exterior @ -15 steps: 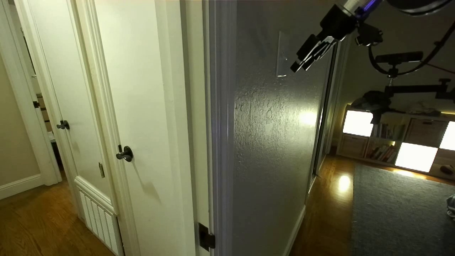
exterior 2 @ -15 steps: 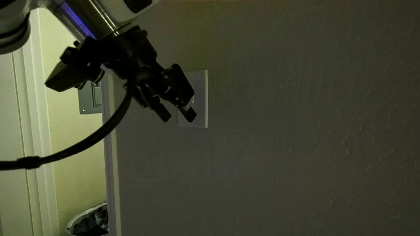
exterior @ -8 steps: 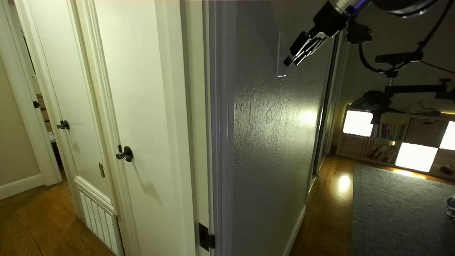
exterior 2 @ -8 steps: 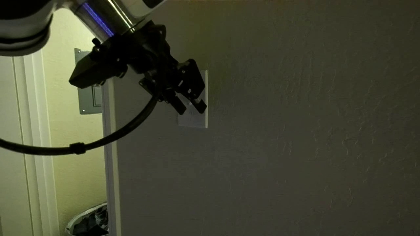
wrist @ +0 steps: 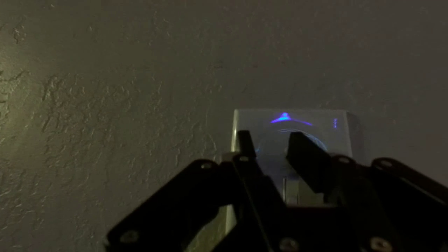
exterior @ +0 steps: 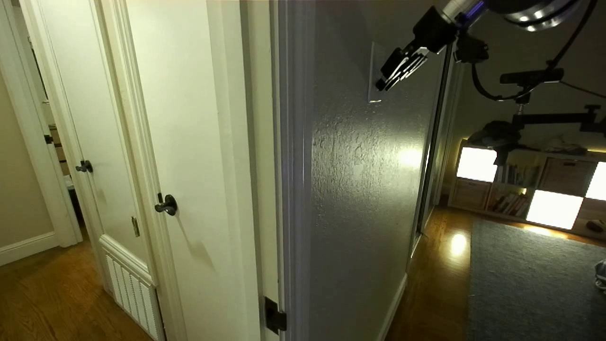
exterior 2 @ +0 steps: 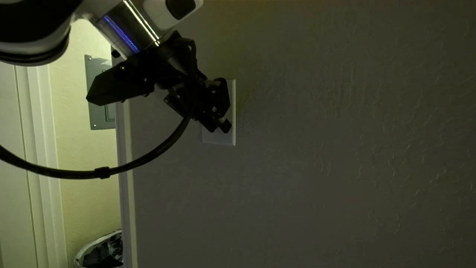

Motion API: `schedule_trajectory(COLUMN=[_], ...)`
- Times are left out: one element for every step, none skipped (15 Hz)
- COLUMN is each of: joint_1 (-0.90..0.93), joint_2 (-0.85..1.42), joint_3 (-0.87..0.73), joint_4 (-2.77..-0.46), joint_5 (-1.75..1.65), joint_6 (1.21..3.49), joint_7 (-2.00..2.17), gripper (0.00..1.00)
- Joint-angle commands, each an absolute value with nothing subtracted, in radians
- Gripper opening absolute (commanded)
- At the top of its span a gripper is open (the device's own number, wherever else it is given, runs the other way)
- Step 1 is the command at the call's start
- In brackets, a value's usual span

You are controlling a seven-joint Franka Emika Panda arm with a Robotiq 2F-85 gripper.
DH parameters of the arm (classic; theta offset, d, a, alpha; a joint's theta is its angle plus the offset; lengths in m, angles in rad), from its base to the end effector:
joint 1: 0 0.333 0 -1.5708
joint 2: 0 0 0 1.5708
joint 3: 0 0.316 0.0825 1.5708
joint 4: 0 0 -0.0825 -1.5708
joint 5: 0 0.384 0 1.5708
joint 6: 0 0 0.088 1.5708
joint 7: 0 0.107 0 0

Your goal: Turn on the light switch, turn off the light switch then turn on the light switch

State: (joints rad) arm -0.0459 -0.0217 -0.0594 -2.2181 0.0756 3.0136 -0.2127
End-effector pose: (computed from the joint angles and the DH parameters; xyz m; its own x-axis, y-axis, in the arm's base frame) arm 0.5696 -0.0660 0.4835 0.6872 0.0645 0.7236 -0.0038 -0.9957 0.0923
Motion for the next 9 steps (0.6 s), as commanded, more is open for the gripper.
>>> schedule_trajectory(joint_1=[-0.041, -0.044, -0.046, -0.048, -0.046, -0.044, -0.046, -0.045, -0.044], joint_2=[-0.015, -0.016, -0.016, -0.018, -0.023, -0.031, -0.035, -0.042, -0.046], joint_3=[-0.063, -0.066, -0.069, -0.071, -0.070, -0.070, -0.070, -0.070, -0.070], joint_4=[-2.212, -2.208, -2.206, -2.205, -2.207, -2.212, -2.216, -2.222, -2.225], joint_5=[0.125, 0.122, 0.118, 0.108, 0.114, 0.119, 0.116, 0.122, 0.125], joint_6=[3.059, 3.057, 3.055, 3.054, 3.050, 3.050, 3.053, 3.058, 3.059], joint_7=[-0.290, -0.301, -0.313, -0.317, -0.332, -0.346, -0.349, -0.356, -0.361], gripper=[0.08, 0.04, 0.04, 0.03, 0.02, 0.05, 0.05, 0.07, 0.06])
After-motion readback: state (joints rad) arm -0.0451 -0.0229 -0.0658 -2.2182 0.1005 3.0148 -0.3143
